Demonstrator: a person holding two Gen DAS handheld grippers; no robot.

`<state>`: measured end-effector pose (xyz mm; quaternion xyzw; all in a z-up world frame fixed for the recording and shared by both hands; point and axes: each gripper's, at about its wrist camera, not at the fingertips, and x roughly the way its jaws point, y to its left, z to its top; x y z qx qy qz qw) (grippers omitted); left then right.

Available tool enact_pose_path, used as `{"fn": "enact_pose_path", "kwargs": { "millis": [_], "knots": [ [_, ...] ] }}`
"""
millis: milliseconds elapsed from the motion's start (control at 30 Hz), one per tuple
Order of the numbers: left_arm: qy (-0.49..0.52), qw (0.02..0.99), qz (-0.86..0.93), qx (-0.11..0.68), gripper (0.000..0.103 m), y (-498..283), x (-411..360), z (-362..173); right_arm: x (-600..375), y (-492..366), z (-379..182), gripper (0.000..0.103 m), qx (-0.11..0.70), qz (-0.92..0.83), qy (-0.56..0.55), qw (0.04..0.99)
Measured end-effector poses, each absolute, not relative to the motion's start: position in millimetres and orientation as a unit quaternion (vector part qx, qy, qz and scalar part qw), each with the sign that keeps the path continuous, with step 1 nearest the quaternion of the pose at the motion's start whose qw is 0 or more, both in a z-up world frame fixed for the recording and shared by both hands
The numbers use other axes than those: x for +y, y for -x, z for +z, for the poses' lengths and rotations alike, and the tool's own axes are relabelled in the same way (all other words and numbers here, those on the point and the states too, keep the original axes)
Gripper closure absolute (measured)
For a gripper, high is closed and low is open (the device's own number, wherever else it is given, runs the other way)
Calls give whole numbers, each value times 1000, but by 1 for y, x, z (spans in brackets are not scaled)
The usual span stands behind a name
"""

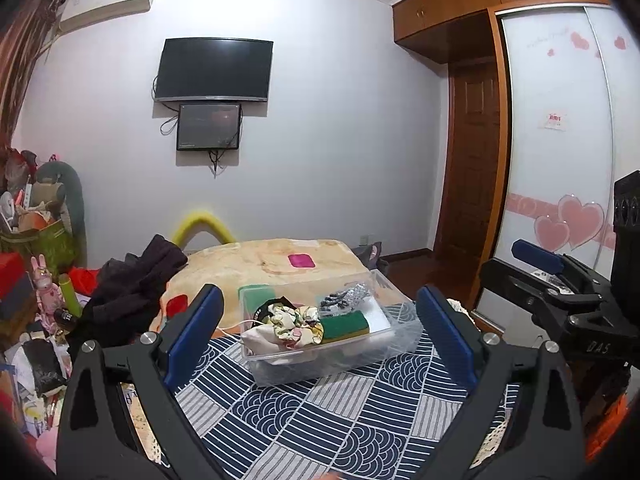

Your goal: Organize soft objects

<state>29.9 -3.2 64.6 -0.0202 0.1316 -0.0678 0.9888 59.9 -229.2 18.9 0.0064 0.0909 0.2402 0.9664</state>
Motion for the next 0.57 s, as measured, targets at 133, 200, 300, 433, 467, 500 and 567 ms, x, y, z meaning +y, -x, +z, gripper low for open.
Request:
{"fn": "enact_pose_path", "kwargs": {
  "millis": [133, 200, 300, 433, 467, 500, 567],
  "knots": [
    [21, 989, -71, 130, 5, -29, -4, 65, -229, -60, 19, 0, 92, 240, -7, 966],
    [24, 988, -74, 133, 5, -29, -4, 65, -229, -60, 19, 0, 92, 240, -7, 966],
    [26, 987, -80, 138, 5, -30, -5, 65, -230, -61, 18, 0, 93, 241, -6, 966],
    [25, 987, -83, 137, 5, -30, -6, 65, -230, -61, 17, 0, 94, 242, -4, 966],
    [25, 987, -84, 137, 5, -30, -6, 65, -230, -62, 17, 0, 95, 242, -4, 966],
    [27, 987, -84, 137, 5, -30, -6, 66, -230, -62, 17, 0, 96, 242, -4, 965],
    [32, 986, -84, 139, 5, -31, -5, 65, -230, -64, 16, 0, 97, 243, -4, 965]
  ]
}}
